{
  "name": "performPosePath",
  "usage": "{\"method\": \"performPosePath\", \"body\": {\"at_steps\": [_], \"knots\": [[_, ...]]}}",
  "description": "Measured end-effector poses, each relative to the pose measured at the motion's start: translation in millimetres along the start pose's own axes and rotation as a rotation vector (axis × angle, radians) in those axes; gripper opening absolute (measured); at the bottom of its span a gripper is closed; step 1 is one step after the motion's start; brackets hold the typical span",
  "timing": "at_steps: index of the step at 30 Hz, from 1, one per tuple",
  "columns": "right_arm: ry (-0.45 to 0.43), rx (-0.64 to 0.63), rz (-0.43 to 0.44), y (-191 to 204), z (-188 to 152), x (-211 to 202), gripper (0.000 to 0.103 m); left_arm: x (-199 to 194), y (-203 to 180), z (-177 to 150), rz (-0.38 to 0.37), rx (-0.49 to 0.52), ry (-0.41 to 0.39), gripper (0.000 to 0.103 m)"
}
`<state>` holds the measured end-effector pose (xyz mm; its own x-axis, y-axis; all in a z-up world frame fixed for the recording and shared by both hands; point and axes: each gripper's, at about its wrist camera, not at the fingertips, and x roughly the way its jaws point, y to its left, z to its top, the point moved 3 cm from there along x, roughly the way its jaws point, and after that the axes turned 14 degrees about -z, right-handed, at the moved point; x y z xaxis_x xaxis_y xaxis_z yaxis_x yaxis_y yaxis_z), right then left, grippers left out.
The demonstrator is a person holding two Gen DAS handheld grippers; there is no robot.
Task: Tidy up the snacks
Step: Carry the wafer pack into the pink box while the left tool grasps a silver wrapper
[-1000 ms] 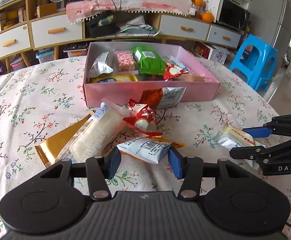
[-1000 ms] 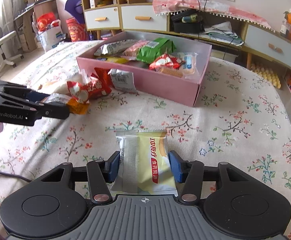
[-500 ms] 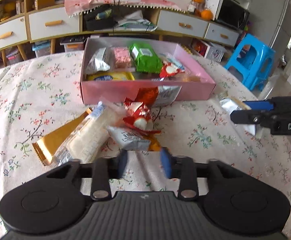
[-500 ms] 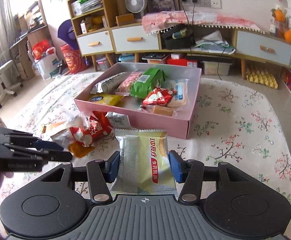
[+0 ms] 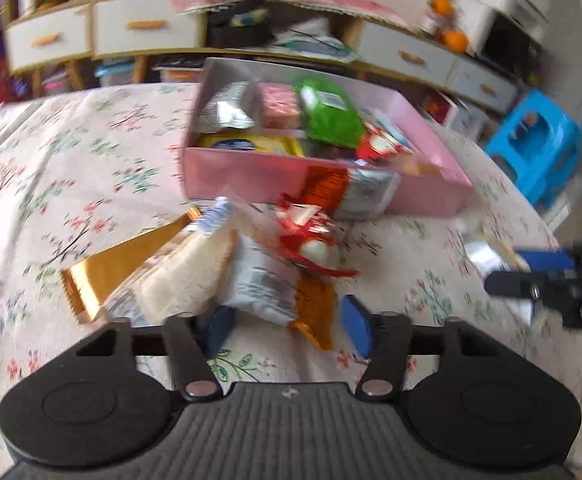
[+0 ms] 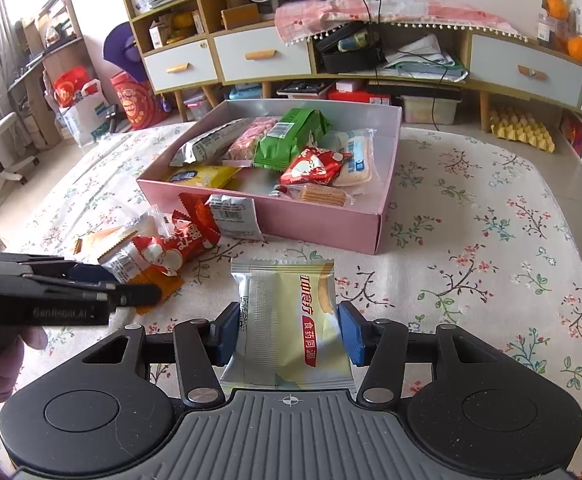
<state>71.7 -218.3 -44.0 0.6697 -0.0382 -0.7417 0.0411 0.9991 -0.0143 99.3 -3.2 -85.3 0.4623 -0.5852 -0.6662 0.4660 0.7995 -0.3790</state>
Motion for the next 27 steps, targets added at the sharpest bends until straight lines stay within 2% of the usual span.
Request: {"method": "performPosePath", "body": {"at_steps": [4,5,9,12,18,27], "knots": [[0.001,0.013,0.003,0.4,3.2,0.6,0.050,-5.0,11.2,1.9,-0.006,-0.105,-0.035,0.027],[0.001,0.019,0.006,0.7,4.3,0.2,0.050,-6.2,14.1,2.3,-0.012,-0.132,-0.044,0.020],[-0.001,0.043,0.015,0.3,9.8,-1.9,0.050,-11.5,22.2,5.3,-0.056,-0.230,-0.051,0.012],[-0.013,0.063,0.022,-2.3,16.4,-4.9,0.050,-18.2,21.1,7.2,-0.082,-0.258,-0.055,0.010],[-0.030,0.145,0.039,-13.8,34.4,-6.8,0.050,-33.9,13.6,14.9,-0.106,-0.239,-0.086,0.010],[-0.029,0.286,0.080,-27.6,62.1,5.0,0.050,-42.3,3.2,43.5,-0.119,-0.242,-0.178,0.010]]}}
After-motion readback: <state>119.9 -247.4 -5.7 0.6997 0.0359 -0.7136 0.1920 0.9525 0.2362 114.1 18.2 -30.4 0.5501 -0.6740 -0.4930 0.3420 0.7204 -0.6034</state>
